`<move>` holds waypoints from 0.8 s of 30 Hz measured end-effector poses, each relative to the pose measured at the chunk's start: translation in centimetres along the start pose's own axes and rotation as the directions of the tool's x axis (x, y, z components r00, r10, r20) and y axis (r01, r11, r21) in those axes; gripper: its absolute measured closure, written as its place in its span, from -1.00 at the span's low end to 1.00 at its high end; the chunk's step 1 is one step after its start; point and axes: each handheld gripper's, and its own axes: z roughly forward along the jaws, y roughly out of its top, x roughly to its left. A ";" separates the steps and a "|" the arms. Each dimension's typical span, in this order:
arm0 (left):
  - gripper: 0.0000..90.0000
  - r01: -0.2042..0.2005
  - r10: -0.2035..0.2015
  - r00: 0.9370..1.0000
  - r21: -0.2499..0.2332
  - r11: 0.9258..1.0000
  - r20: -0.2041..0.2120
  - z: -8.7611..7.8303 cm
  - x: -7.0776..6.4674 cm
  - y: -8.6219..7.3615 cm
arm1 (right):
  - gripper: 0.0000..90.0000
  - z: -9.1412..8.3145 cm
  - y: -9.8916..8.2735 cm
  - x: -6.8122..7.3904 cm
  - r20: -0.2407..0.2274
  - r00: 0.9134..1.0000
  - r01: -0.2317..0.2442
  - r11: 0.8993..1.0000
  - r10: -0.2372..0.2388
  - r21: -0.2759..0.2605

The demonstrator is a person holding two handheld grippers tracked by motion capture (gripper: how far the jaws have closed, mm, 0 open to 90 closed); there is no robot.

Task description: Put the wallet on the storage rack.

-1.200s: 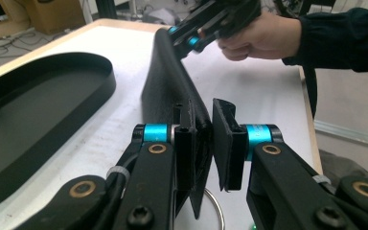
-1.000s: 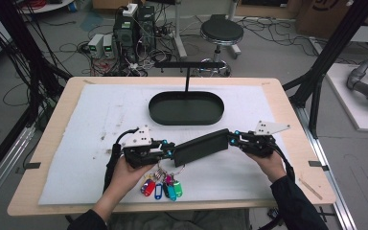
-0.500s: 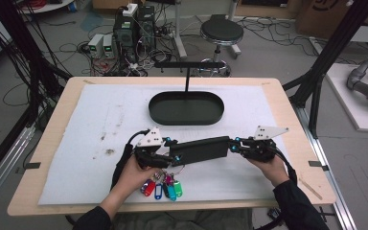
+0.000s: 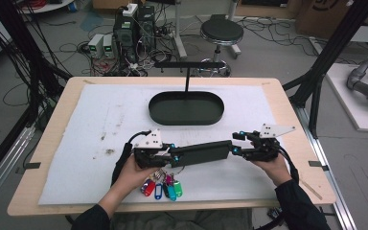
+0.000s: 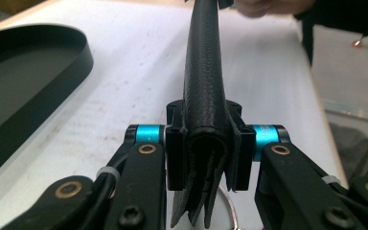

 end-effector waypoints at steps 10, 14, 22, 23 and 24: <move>0.64 -0.015 0.017 0.998 -0.040 0.999 0.057 -0.8 0.0 0.6 | 0.06 1.5 0.2 1.2 -0.107 0.993 0.055 0.998 -0.052 0.023; 0.64 -0.017 0.019 0.998 -0.024 1.000 0.054 -0.8 0.0 0.7 | 0.37 1.7 0.4 1.7 -0.133 0.987 0.090 0.996 -0.086 0.028; 0.30 0.027 -0.028 1.000 -0.083 0.996 -0.003 -1.3 0.4 0.8 | 0.68 1.4 0.6 1.9 -0.155 0.982 0.109 0.994 -0.107 0.006; 0.23 0.036 -0.038 0.999 -0.091 0.995 -0.013 -1.4 0.5 0.8 | 0.69 1.4 0.6 1.9 -0.147 0.983 0.110 0.994 -0.108 0.007; 0.17 0.038 -0.041 0.999 -0.095 0.995 -0.030 -1.6 0.5 0.8 | 0.69 1.3 0.6 1.9 -0.143 0.984 0.109 0.994 -0.107 0.006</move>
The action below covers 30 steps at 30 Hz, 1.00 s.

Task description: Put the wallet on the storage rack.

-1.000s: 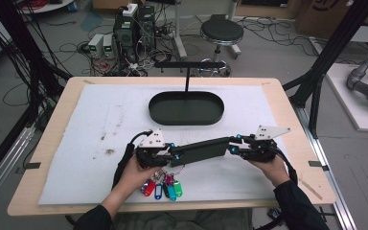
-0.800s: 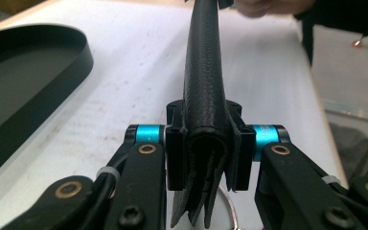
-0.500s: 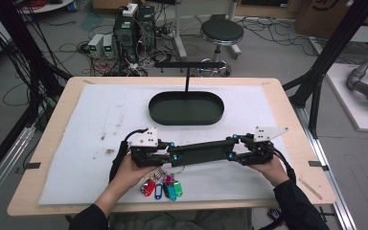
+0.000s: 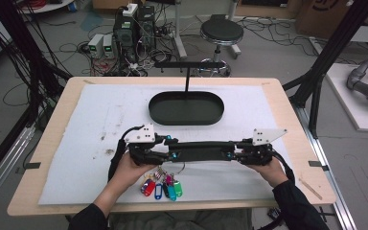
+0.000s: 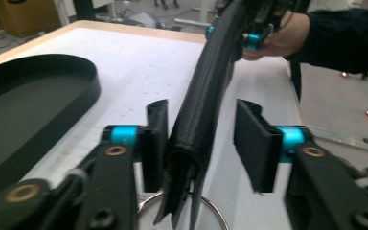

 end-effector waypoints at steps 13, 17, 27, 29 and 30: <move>-0.20 -0.012 0.003 0.983 -0.048 0.999 -0.183 -3.6 -0.8 0.2 | 0.70 -0.7 0.4 -0.6 0.132 0.989 -0.052 0.997 0.060 -0.064; -0.23 0.005 -0.021 0.972 -0.069 0.998 -0.232 -5.2 -1.1 -0.6 | 0.70 -0.7 0.9 -0.9 0.181 0.981 -0.059 0.994 0.074 -0.087; -0.32 0.051 -0.077 0.936 -0.084 0.995 -0.343 -8.1 -1.8 -3.0 | 0.71 -1.0 1.9 -2.3 0.281 0.951 -0.089 0.986 0.126 -0.142; -0.32 0.060 -0.089 0.931 -0.093 0.994 -0.354 -8.4 -1.9 -3.4 | 0.71 -0.8 2.0 -2.7 0.290 0.946 -0.100 0.983 0.142 -0.153; -0.32 0.059 -0.088 0.930 -0.092 0.994 -0.358 -8.5 -1.8 -3.5 | 0.71 -0.6 2.2 -3.0 0.298 0.944 -0.103 0.983 0.145 -0.155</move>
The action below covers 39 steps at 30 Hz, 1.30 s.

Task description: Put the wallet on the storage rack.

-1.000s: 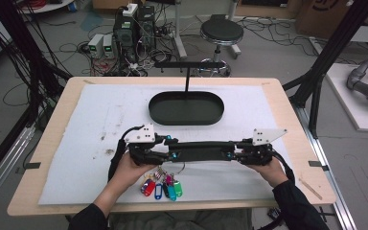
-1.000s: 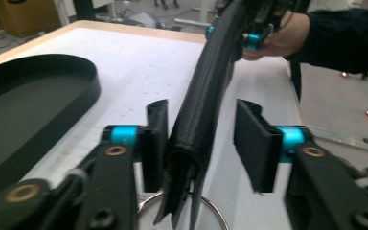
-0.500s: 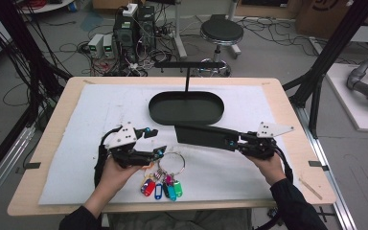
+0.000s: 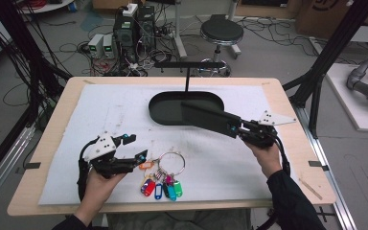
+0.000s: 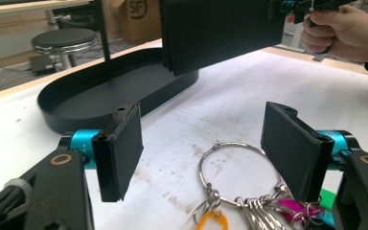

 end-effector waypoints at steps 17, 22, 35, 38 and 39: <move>-0.38 0.004 -0.004 0.999 -0.005 1.000 -0.051 -0.7 0.1 0.0 | 0.71 5.0 2.1 -1.6 0.051 0.999 -0.013 1.000 0.013 -0.006; -0.38 -0.008 0.007 0.999 -0.008 1.000 -0.048 -0.6 0.0 0.0 | 0.70 6.4 2.3 -1.9 0.054 0.999 0.003 1.000 -0.004 0.012; -0.39 -0.010 0.009 0.999 -0.009 1.000 -0.052 -0.8 0.2 -0.2 | 0.71 9.6 1.9 -2.7 0.077 0.997 -0.028 0.999 0.026 0.022; -0.39 -0.011 0.010 0.999 -0.010 1.000 -0.052 -0.9 0.2 -0.2 | 0.71 10.5 2.2 -2.6 0.069 0.998 -0.014 0.999 0.012 0.029; -0.39 -0.013 0.013 0.999 -0.010 1.000 -0.052 -0.9 0.2 -0.2 | 0.71 10.7 2.2 -2.7 0.062 0.998 -0.010 0.999 0.008 0.032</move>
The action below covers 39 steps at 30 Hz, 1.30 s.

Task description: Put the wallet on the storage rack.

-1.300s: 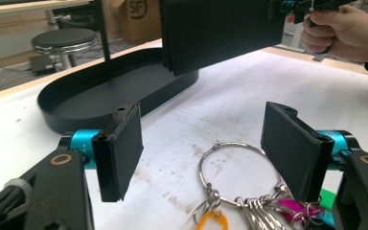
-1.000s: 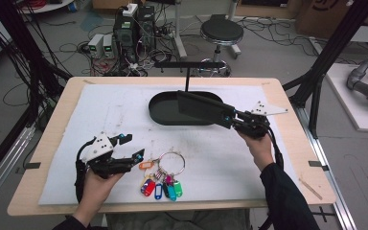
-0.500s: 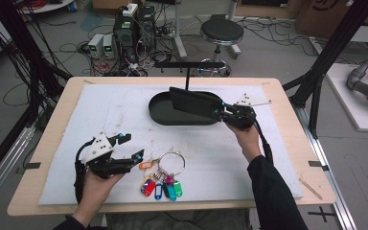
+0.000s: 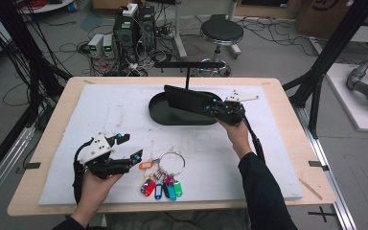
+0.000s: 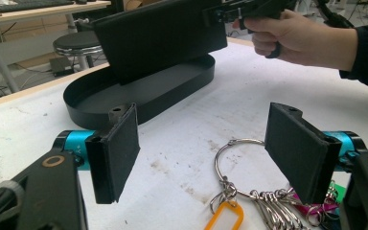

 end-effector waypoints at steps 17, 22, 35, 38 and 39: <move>-0.39 0.003 -0.003 1.000 0.006 1.000 0.000 -0.3 0.1 -0.3 | 0.70 3.5 -0.8 -1.3 0.003 1.000 0.022 0.999 -0.022 0.034; -0.39 -0.005 0.005 1.000 0.009 1.000 0.005 -0.3 0.0 -0.4 | 0.68 3.5 -1.3 -2.1 0.030 1.000 0.003 0.997 -0.006 0.076; -0.39 -0.009 0.009 1.000 0.019 1.000 0.004 -0.1 -0.1 -0.5 | 0.55 3.6 -2.3 -3.1 0.096 0.995 -0.009 0.973 -0.014 0.232; -0.39 -0.010 0.010 1.000 0.021 1.000 0.001 -0.1 -0.1 -0.6 | 0.46 3.6 -2.2 -3.0 0.116 0.993 0.001 0.971 -0.030 0.240; -0.39 -0.009 0.009 1.000 0.021 1.000 0.003 -0.1 0.0 -0.6 | 0.44 3.6 -2.1 -2.9 0.127 0.991 0.005 0.970 -0.037 0.245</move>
